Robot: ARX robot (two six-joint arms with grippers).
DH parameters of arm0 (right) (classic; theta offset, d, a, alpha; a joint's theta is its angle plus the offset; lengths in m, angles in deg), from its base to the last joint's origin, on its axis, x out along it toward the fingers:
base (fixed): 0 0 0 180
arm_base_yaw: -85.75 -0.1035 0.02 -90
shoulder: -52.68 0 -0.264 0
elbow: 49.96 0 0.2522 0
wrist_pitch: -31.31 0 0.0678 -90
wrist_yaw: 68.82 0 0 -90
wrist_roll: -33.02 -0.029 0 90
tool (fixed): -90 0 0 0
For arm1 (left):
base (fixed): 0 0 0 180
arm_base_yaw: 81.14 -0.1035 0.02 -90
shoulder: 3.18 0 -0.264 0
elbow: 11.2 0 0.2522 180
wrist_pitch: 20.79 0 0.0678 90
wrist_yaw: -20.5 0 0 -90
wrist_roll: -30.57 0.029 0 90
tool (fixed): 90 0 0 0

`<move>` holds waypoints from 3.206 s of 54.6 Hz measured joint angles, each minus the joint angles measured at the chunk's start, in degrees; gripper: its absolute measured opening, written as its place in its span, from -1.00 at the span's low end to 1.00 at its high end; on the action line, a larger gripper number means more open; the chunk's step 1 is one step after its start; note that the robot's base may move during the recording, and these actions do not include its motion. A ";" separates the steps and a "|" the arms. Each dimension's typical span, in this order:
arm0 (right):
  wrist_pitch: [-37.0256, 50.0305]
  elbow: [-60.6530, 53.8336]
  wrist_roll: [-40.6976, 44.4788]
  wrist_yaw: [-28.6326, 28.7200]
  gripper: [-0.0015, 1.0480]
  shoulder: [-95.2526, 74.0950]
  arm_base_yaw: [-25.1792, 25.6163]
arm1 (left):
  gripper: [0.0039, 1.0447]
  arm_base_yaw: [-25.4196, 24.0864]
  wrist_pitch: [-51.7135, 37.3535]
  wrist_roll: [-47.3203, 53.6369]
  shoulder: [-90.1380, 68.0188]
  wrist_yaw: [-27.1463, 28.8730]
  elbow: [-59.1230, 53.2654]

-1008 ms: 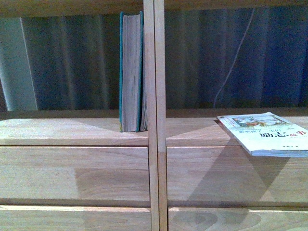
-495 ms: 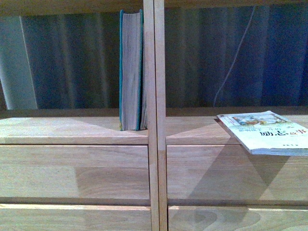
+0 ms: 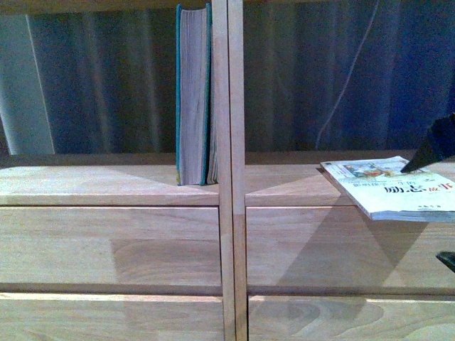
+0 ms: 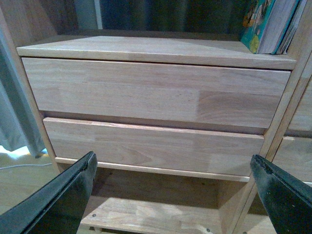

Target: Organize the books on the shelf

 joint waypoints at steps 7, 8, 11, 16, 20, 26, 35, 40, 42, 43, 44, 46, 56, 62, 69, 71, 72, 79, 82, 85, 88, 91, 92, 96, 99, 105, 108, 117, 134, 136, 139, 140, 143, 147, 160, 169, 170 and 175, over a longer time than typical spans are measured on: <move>1.44 2.82 -1.31 0.26 0.86 -3.69 0.22 | 0.86 0.00 0.00 0.00 0.00 0.00 0.00; 1.53 2.99 -1.46 0.28 0.86 -3.96 0.26 | 0.86 0.00 0.00 0.00 0.00 0.00 0.00; 1.84 3.74 -1.77 0.39 0.86 -5.27 0.39 | 0.86 0.00 0.00 0.00 0.00 0.00 0.00; 2.51 4.55 -2.14 0.46 0.86 -7.28 0.76 | 0.86 0.00 0.00 0.00 0.00 -0.02 0.00; 2.95 5.05 -2.47 0.48 0.86 -8.50 1.22 | 0.86 0.00 0.00 0.00 0.00 0.00 0.00; 3.32 6.51 -3.06 0.50 0.86 -10.64 2.29 | 0.86 0.00 0.00 0.00 0.00 0.00 0.00; 3.30 9.09 -3.19 0.44 0.86 -12.90 2.97 | 0.86 0.00 0.00 0.00 0.00 0.00 0.00; 3.17 10.64 -3.26 0.39 0.86 -14.21 3.15 | 0.86 0.00 0.00 0.00 0.00 0.00 0.00; 3.19 11.28 -3.34 0.20 0.86 -14.71 3.19 | 0.86 0.00 0.00 0.00 0.00 0.00 0.00; 3.19 11.50 -3.37 0.20 0.86 -14.88 3.21 | 0.86 0.00 0.00 0.00 0.00 0.00 0.00; 3.19 11.72 -3.37 0.17 0.86 -15.02 3.21 | 0.86 0.00 0.00 0.00 0.00 0.00 0.00; 3.17 12.11 -3.37 0.13 0.86 -15.28 3.23 | 0.86 0.00 0.00 0.00 0.00 0.00 0.00; 2.27 13.79 -3.34 -0.59 0.51 -16.15 3.50 | 0.86 0.00 0.00 0.00 0.00 0.00 0.00; 2.27 13.92 -3.34 -0.90 0.19 -16.68 3.74 | 0.86 0.00 0.00 0.00 0.00 -0.02 0.00; 2.16 13.92 -3.17 -1.33 -0.16 -16.94 3.80 | 0.86 0.00 0.00 0.00 0.00 0.00 0.00; 2.10 13.92 -3.15 -1.49 -0.26 -16.98 3.82 | 0.86 0.00 0.00 0.00 0.00 0.00 0.00; 2.10 13.92 -3.13 -1.64 -0.33 -17.03 3.82 | 0.86 0.00 0.00 0.00 0.00 0.00 0.00; 2.12 13.94 -3.04 -2.14 -0.68 -17.03 3.82 | 0.86 0.00 0.00 0.00 0.00 0.00 0.00; 2.19 14.10 -2.89 -2.19 -0.82 -17.03 3.82 | 0.86 0.00 0.00 0.00 0.00 0.00 0.00; 2.19 14.27 -2.84 -2.32 -0.85 -17.03 3.82 | 0.86 0.00 0.00 0.00 0.00 0.00 0.00; 2.19 14.43 -2.78 -2.38 -0.85 -17.03 3.82 | 0.86 0.00 0.00 0.00 0.00 0.00 0.00; 2.19 14.47 -2.71 -2.49 -0.85 -17.03 3.82 | 0.86 0.00 0.00 0.00 0.00 0.00 0.00; 2.19 14.49 -2.71 -2.54 -0.85 -17.03 3.82 | 0.86 0.00 0.00 0.00 0.00 0.00 0.00; 2.19 14.56 -2.29 -2.60 -0.85 -16.92 3.85 | 0.86 0.00 0.00 0.00 0.00 0.00 0.00; 2.19 14.58 -1.84 -2.58 -0.85 -16.74 3.98 | 0.86 0.00 0.00 0.00 0.00 0.00 0.00; 2.29 14.58 0.63 -2.14 -0.85 -14.32 5.03 | 0.86 0.00 0.00 0.00 0.00 -0.02 0.00; 2.27 14.58 1.84 -1.90 -0.86 -13.18 5.55 | 0.86 0.00 0.00 0.00 0.00 -0.02 0.00; 1.40 14.69 6.25 1.11 -0.86 -8.11 7.96 | 0.86 0.00 0.00 0.00 0.00 0.00 0.00; -4.68 15.32 12.85 9.20 -0.86 2.95 12.35 | 0.86 0.00 0.00 0.00 0.00 0.00 0.00; -5.33 15.32 13.53 9.92 -0.86 4.28 12.98 | 0.86 0.00 0.00 0.00 0.00 -0.02 0.00; -6.86 15.30 14.43 11.56 -0.86 7.74 14.73 | 0.86 0.00 0.00 0.00 0.00 0.00 0.00; -7.10 15.28 14.58 11.91 -0.86 8.46 15.10 | 0.86 0.00 0.00 0.00 0.00 0.00 0.00; -8.20 15.21 15.30 13.16 -0.86 11.28 16.41 | 0.86 0.00 0.00 0.00 0.00 0.00 0.00; -10.10 15.19 16.22 14.43 -0.86 14.34 17.53 | 0.86 0.00 0.00 0.00 0.00 0.00 0.00; -14.51 14.49 20.09 18.43 -0.86 22.03 18.49 | 0.86 0.00 0.00 0.00 0.00 0.00 0.00; -15.12 13.09 22.49 19.52 -0.86 27.85 18.47 | 0.86 0.00 0.00 0.00 0.00 0.00 0.00; -15.15 12.87 22.84 19.71 -0.86 28.72 18.47 | 0.86 0.00 0.00 0.00 0.00 0.00 0.00; -15.15 12.52 23.69 20.28 -0.86 30.82 18.47 | 0.86 0.00 0.00 0.00 0.00 0.00 0.00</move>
